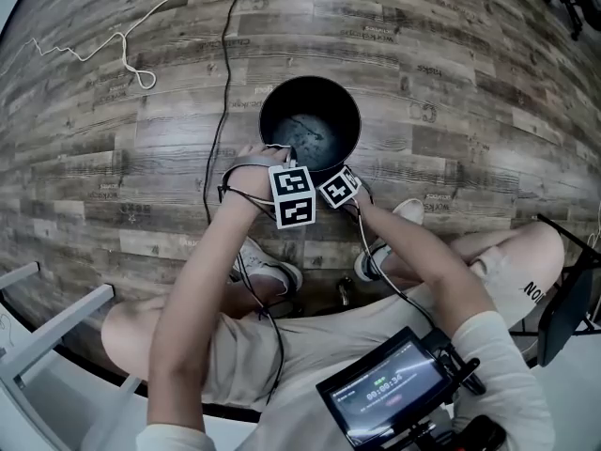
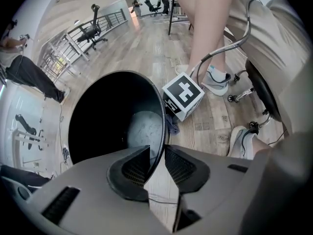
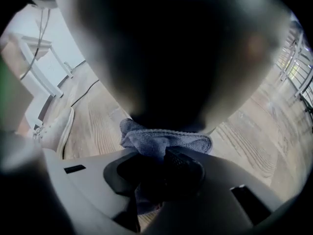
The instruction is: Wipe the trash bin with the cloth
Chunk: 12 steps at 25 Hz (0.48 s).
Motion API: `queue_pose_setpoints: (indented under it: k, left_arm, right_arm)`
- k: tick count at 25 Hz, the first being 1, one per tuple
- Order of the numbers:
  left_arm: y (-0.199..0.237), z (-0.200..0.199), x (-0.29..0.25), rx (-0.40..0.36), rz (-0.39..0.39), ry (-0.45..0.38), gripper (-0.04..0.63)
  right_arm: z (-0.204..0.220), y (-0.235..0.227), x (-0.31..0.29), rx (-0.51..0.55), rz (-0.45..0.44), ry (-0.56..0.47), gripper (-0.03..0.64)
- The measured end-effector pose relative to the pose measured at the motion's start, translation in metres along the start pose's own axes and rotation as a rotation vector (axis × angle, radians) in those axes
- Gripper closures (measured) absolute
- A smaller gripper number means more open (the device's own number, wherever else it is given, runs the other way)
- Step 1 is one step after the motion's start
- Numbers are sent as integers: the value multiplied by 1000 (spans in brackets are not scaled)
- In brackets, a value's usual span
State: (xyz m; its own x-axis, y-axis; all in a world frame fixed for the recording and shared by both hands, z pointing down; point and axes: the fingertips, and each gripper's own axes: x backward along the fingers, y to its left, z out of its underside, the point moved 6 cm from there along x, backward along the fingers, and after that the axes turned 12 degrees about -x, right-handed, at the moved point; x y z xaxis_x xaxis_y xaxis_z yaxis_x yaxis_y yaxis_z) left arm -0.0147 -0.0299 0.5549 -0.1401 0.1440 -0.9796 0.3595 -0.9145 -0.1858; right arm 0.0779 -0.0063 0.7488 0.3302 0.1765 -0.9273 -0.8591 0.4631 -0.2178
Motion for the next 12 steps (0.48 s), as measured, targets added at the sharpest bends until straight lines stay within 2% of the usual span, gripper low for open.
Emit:
queue_pose_setpoints:
  k: [7,12]
  left_arm:
    - [2,0,-1,49,27,1,488]
    - [3,-1,-1,65,23,11,482]
  right_arm:
    - [6,4,32,-66,-58,28,540]
    - [4,22,93,-23,-153,45,540]
